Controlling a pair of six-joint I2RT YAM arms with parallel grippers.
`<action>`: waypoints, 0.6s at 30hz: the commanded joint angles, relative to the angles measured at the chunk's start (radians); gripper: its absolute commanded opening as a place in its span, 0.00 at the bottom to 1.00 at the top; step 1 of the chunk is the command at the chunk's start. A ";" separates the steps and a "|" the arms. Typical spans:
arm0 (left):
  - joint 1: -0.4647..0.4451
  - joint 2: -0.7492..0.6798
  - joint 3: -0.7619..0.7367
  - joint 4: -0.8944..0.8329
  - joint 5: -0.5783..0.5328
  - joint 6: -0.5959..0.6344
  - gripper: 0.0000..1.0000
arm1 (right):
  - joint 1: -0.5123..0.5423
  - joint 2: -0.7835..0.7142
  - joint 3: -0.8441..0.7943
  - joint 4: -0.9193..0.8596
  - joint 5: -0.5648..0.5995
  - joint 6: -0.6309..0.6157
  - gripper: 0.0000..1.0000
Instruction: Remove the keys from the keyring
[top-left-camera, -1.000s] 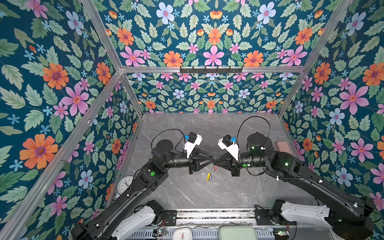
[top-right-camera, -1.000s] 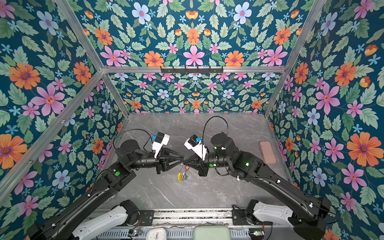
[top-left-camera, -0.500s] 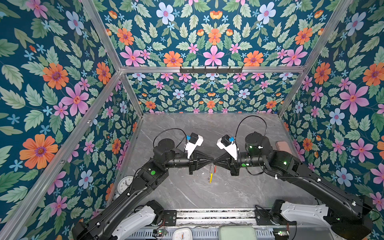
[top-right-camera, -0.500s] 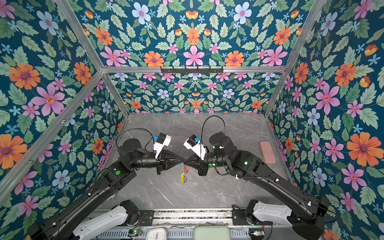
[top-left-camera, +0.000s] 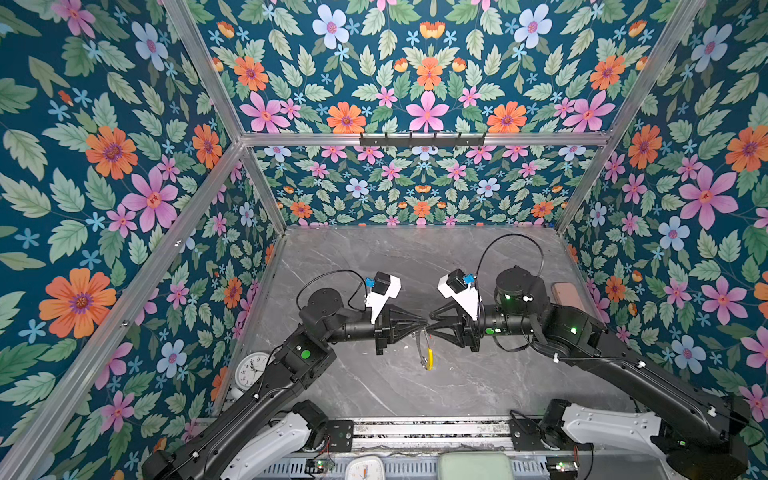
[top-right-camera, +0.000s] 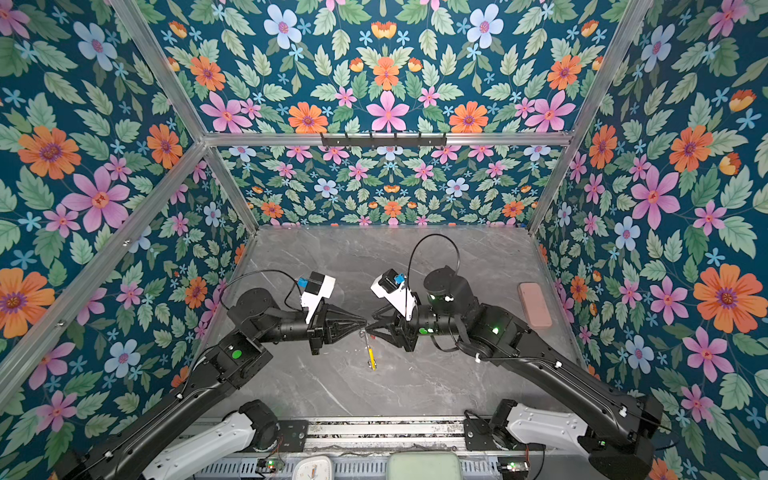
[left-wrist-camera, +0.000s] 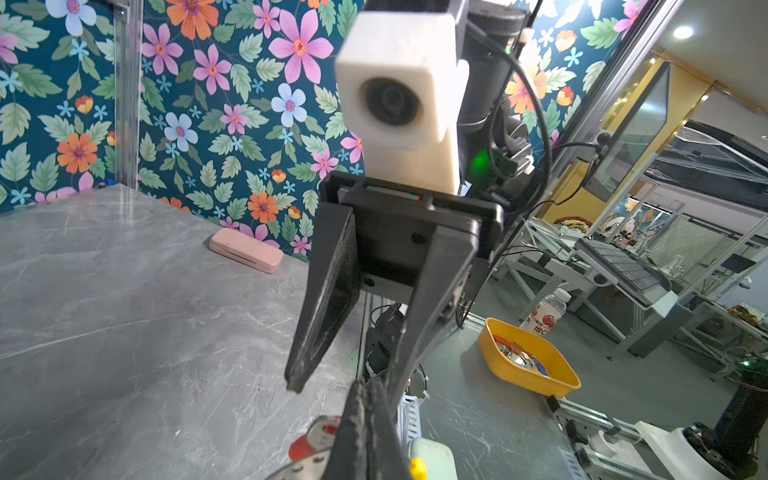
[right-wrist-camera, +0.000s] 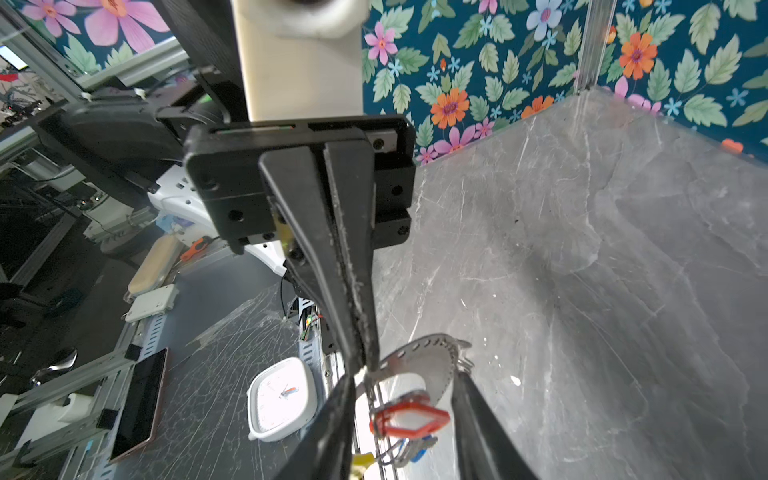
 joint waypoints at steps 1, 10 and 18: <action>0.002 -0.016 -0.022 0.130 -0.014 -0.030 0.00 | 0.000 -0.042 -0.054 0.142 0.037 0.013 0.44; 0.001 -0.026 -0.048 0.200 -0.041 -0.069 0.00 | -0.001 -0.092 -0.166 0.283 -0.034 0.026 0.43; 0.003 -0.025 -0.051 0.206 -0.038 -0.075 0.00 | 0.000 -0.079 -0.166 0.290 -0.072 0.027 0.16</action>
